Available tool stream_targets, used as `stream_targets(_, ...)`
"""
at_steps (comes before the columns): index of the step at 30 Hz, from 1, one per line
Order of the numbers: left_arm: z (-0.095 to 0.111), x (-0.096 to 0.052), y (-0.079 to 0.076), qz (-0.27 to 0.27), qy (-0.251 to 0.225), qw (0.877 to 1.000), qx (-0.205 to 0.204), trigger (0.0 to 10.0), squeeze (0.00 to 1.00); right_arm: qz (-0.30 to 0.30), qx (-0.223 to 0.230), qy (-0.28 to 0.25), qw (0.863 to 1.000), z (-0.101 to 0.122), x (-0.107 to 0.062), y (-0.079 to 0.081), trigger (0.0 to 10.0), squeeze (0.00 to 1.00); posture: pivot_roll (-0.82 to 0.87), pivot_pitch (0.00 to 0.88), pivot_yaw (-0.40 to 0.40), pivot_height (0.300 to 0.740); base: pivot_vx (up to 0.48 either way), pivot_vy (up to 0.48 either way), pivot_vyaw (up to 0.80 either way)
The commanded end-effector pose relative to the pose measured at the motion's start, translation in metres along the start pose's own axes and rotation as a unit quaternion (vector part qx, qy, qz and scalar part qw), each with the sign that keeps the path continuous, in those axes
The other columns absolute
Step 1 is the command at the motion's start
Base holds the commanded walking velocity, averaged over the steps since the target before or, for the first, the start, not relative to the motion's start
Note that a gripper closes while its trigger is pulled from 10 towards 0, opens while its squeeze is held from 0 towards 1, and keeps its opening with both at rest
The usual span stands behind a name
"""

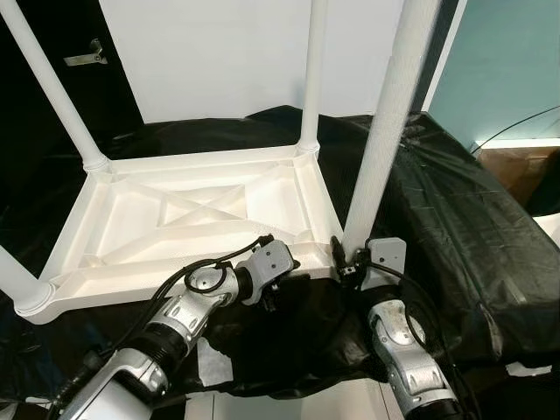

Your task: Building children table

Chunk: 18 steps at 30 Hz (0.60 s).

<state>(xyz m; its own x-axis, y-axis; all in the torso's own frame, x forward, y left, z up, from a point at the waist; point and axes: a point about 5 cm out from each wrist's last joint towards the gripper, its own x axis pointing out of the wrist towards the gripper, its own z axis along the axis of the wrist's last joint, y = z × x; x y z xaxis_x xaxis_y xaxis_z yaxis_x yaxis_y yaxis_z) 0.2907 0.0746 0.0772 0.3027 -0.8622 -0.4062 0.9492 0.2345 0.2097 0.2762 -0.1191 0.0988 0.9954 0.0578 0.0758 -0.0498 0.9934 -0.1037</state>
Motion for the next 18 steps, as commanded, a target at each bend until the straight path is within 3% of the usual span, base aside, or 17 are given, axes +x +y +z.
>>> stream_targets(1, -0.0343, -0.0041, -0.0358, -0.177, 0.069, 0.981, -0.046, 10.0, 0.24, -0.03, -0.008, 0.049, 0.998, -0.0184, -0.0041, -0.0158, 10.0, 0.0, -0.04, 0.0, 0.0, 0.74, 0.0, 0.0, 0.0)
stream_targets(18, -0.0343, -0.0041, -0.0358, -0.177, 0.069, 0.981, -0.046, 10.0, 0.24, -0.03, -0.008, 0.049, 0.998, -0.0184, -0.0041, -0.0158, 10.0, 0.0, -0.04, 0.0, 0.0, 0.74, 0.0, 0.0, 0.0)
